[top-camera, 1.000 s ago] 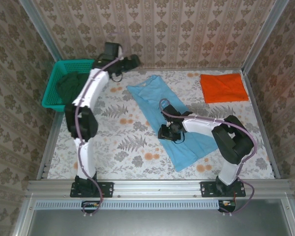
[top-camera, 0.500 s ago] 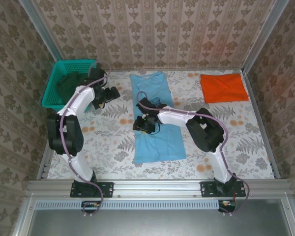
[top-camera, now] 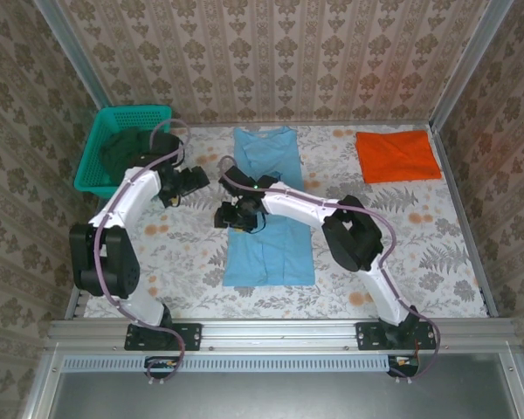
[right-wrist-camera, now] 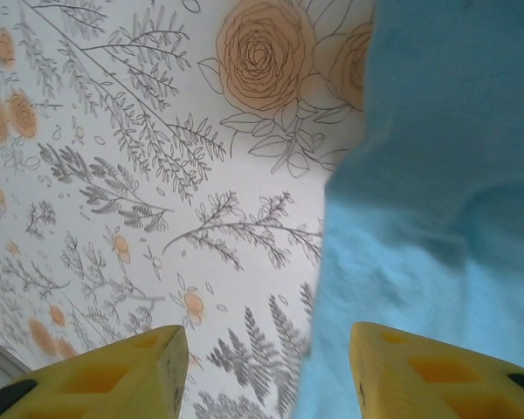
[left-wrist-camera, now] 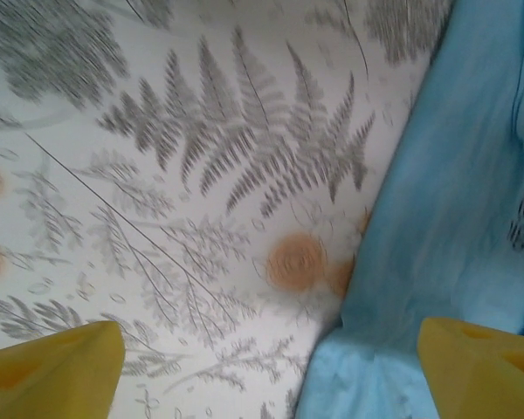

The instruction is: Fold and stack the t-shirts

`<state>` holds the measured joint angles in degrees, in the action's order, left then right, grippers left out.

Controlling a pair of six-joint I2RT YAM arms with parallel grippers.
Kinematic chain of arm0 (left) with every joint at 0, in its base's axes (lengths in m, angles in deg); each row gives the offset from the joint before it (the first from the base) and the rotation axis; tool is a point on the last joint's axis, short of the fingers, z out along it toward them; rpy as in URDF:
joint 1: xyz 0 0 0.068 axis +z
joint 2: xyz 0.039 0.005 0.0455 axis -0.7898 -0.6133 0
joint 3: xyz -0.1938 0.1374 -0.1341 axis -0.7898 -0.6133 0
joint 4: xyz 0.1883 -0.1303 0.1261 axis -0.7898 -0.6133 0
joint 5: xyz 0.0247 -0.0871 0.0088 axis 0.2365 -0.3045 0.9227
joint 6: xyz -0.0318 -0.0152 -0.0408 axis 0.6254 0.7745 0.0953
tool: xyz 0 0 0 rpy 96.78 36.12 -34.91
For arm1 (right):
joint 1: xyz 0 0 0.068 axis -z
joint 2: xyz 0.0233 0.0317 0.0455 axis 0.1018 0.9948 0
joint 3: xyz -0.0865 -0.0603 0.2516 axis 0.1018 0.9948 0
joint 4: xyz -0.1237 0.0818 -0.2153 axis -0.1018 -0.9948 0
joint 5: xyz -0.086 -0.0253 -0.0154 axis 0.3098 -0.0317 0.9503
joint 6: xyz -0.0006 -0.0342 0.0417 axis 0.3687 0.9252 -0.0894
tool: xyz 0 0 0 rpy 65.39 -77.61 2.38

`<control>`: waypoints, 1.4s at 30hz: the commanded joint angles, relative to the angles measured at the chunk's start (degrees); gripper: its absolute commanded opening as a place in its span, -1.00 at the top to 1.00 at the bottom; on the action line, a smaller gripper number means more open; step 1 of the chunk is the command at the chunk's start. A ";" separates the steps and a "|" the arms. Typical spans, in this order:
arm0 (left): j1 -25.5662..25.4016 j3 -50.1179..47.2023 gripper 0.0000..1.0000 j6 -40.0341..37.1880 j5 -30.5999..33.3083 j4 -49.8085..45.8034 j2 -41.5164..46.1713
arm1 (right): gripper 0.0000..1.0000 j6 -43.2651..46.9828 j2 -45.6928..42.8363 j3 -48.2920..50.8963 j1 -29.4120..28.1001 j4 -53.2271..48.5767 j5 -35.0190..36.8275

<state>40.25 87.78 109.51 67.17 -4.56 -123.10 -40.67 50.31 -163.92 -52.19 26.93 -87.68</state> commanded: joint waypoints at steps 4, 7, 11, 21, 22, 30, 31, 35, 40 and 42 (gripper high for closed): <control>-8.20 -7.62 -0.57 -6.58 -11.06 -5.94 3.60 | -0.06 3.36 -23.62 24.86 5.96 0.94 3.53; -12.18 -13.10 -0.39 -6.51 -15.36 -7.32 4.98 | -0.06 3.26 -33.11 37.57 9.98 0.48 1.92; -16.17 -18.87 -0.17 -5.47 -18.34 -8.53 7.53 | -0.06 4.53 -41.21 48.29 11.98 -2.30 -0.13; -17.96 -25.09 -0.03 -3.19 -19.95 -8.89 8.23 | 0.07 2.81 -44.32 59.67 11.93 -1.00 -4.70; -17.96 -25.08 -0.03 -3.20 -19.08 -9.28 7.97 | 0.08 2.59 -43.93 60.21 11.91 -0.69 -5.24; -18.48 -27.61 -0.10 -1.88 -19.12 -4.60 4.89 | 0.10 2.60 -41.43 60.19 11.81 2.29 -8.44; -18.70 -27.82 -0.09 -1.79 -19.20 -4.01 4.34 | 0.10 2.56 -41.10 60.14 11.81 2.47 -8.68; -19.41 -28.32 -0.03 -1.41 -19.17 -1.16 1.90 | 0.12 2.32 -40.22 60.36 11.81 3.61 -8.85; -19.97 -27.91 0.11 -1.56 -18.31 0.39 -0.56 | 0.20 2.16 -37.91 59.57 11.78 4.55 -9.59; -20.07 -27.88 0.16 -1.53 -18.06 0.93 -1.01 | 0.24 2.07 -37.42 59.34 11.70 4.94 -9.76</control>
<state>21.08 60.02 107.70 49.20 -6.92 -121.94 -37.74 11.82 -103.69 -40.17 31.11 -95.85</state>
